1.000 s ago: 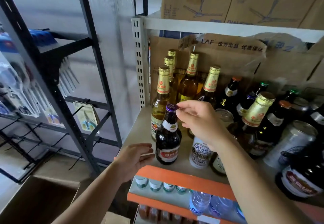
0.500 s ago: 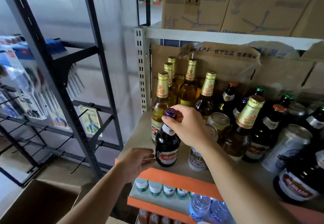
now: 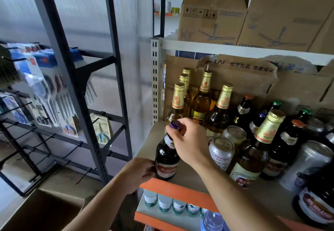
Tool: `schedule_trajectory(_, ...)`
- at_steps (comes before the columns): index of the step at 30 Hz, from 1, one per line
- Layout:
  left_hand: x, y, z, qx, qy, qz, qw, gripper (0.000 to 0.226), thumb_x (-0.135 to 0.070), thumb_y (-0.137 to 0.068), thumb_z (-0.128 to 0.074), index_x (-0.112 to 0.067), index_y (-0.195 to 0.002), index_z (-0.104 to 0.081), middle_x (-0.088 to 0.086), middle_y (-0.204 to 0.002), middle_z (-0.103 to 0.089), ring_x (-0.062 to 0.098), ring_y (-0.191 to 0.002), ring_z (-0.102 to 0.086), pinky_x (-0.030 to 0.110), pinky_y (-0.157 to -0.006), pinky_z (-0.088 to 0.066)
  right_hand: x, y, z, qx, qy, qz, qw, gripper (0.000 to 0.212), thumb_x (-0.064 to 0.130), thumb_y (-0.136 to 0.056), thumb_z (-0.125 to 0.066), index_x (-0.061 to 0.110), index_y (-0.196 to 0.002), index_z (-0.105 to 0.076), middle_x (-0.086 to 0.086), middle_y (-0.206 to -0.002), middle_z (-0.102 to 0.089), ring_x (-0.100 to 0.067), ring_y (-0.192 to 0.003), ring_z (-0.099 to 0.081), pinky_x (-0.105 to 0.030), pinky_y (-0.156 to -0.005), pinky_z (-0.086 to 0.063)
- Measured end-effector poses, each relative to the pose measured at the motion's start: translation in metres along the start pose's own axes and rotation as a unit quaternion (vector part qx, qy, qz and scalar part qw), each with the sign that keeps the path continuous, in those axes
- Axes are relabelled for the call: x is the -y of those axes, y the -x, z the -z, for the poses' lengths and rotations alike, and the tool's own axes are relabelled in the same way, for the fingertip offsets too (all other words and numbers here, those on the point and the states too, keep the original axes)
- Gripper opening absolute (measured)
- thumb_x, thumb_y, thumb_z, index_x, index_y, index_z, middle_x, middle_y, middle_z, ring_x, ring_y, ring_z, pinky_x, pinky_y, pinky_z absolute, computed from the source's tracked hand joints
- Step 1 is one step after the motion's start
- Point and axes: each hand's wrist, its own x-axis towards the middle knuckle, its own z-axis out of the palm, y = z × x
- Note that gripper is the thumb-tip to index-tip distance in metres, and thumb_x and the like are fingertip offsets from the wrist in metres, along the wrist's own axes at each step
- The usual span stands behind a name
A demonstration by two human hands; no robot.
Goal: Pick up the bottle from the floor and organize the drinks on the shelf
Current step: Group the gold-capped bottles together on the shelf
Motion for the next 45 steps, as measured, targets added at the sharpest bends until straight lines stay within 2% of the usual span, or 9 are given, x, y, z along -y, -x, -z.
schedule_trajectory(10, 0.003, -0.008, 0.033, 0.018, 0.015, -0.014, 1.0, 0.022, -0.009, -0.093, -0.05, -0.004, -0.104, -0.069, 0.011, -0.103, -0.073, 0.018, -0.101, -0.066, 0.029, -0.093, -0.047, 0.02, -0.015, -0.031, 0.045, 0.036, -0.003, 0.998, 0.025, 0.041, -0.087, -0.065, 0.017, -0.084, -0.062, 0.006, -0.074, -0.063, -0.009, -0.066, -0.056, -0.012, -0.049, -0.031)
schedule_trajectory(16, 0.011, -0.013, 0.034, 0.002, 0.046, -0.013, 0.999, 0.023, -0.005, -0.094, -0.047, -0.008, -0.094, -0.07, 0.006, -0.092, -0.075, 0.017, -0.097, -0.066, 0.033, -0.096, -0.048, 0.016, -0.017, -0.029, 0.074, 0.036, 0.002, 0.997, 0.031, 0.043, -0.09, -0.061, 0.014, -0.101, -0.065, 0.0, -0.093, -0.069, -0.015, -0.084, -0.063, -0.03, -0.069, -0.051)
schedule_trajectory(19, 0.009, -0.01, 0.03, -0.004, 0.027, -0.022, 0.999, 0.023, -0.006, -0.094, -0.046, -0.009, -0.095, -0.069, 0.007, -0.096, -0.073, 0.017, -0.098, -0.065, 0.033, -0.097, -0.047, 0.016, -0.018, -0.029, 0.083, 0.032, 0.004, 0.996, 0.034, 0.043, -0.09, -0.061, 0.014, -0.107, -0.064, -0.001, -0.1, -0.069, -0.014, -0.09, -0.062, -0.025, -0.071, -0.049)
schedule_trajectory(26, 0.016, 0.01, 0.025, -0.095, 0.059, -0.073, 0.991, 0.023, 0.004, -0.092, -0.044, 0.006, -0.09, -0.067, 0.023, -0.086, -0.07, 0.028, -0.078, -0.068, 0.026, -0.058, -0.057, 0.006, -0.024, 0.01, 0.065, -0.003, -0.031, 0.997, 0.043, 0.044, -0.093, -0.056, 0.009, -0.116, -0.064, 0.005, -0.095, -0.068, -0.003, -0.085, -0.063, -0.017, -0.074, -0.05)
schedule_trajectory(29, 0.033, 0.024, 0.014, -0.03, 0.07, -0.054, 0.996, 0.024, 0.003, -0.091, -0.044, 0.006, -0.088, -0.068, 0.021, -0.076, -0.071, 0.028, -0.07, -0.069, 0.03, -0.061, -0.058, -0.004, -0.029, 0.036, 0.033, -0.015, -0.058, 0.998, 0.035, 0.038, -0.095, -0.054, 0.009, -0.111, -0.066, 0.006, -0.094, -0.069, -0.001, -0.082, -0.062, -0.016, -0.068, -0.049)
schedule_trajectory(33, 0.048, 0.032, -0.011, 0.073, 0.062, -0.013, 0.995, 0.022, -0.002, -0.09, -0.049, 0.008, -0.089, -0.069, 0.021, -0.075, -0.071, 0.029, -0.07, -0.07, 0.033, -0.07, -0.057, -0.012, -0.035, 0.066, 0.005, -0.038, -0.108, 0.993, 0.02, 0.027, -0.093, -0.058, 0.013, -0.102, -0.068, 0.006, -0.088, -0.069, -0.014, -0.086, -0.068, -0.037, -0.078, -0.058)
schedule_trajectory(38, 0.039, 0.031, -0.047, 0.114, 0.069, -0.045, 0.99, 0.022, -0.002, -0.092, -0.046, 0.004, -0.096, -0.067, 0.016, -0.08, -0.072, 0.026, -0.079, -0.069, 0.029, -0.068, -0.057, -0.008, -0.045, 0.099, -0.001, 0.001, -0.111, 0.994, 0.024, 0.024, -0.09, -0.059, 0.016, -0.111, -0.068, 0.011, -0.09, -0.066, -0.011, -0.089, -0.066, -0.035, -0.082, -0.057)
schedule_trajectory(42, 0.027, 0.023, -0.076, 0.117, 0.081, -0.072, 0.987, 0.02, -0.005, -0.091, -0.048, -0.001, -0.103, -0.065, 0.018, -0.099, -0.071, 0.027, -0.094, -0.065, 0.03, -0.079, -0.053, 0.0, -0.06, 0.122, -0.004, 0.027, -0.101, 0.994, 0.025, 0.021, -0.089, -0.058, 0.016, -0.112, -0.066, 0.012, -0.088, -0.063, -0.007, -0.077, -0.065, -0.026, -0.068, -0.053)
schedule_trajectory(45, 0.024, 0.012, -0.096, 0.104, 0.074, -0.061, 0.99, 0.018, -0.011, -0.092, -0.05, -0.006, -0.097, -0.067, 0.014, -0.101, -0.07, 0.025, -0.097, -0.063, 0.03, -0.082, -0.048, 0.005, -0.073, 0.134, -0.007, -0.004, -0.119, 0.993, 0.024, 0.017, -0.089, -0.058, 0.013, -0.111, -0.065, 0.002, -0.094, -0.067, -0.013, -0.083, -0.066, -0.033, -0.075, -0.057)
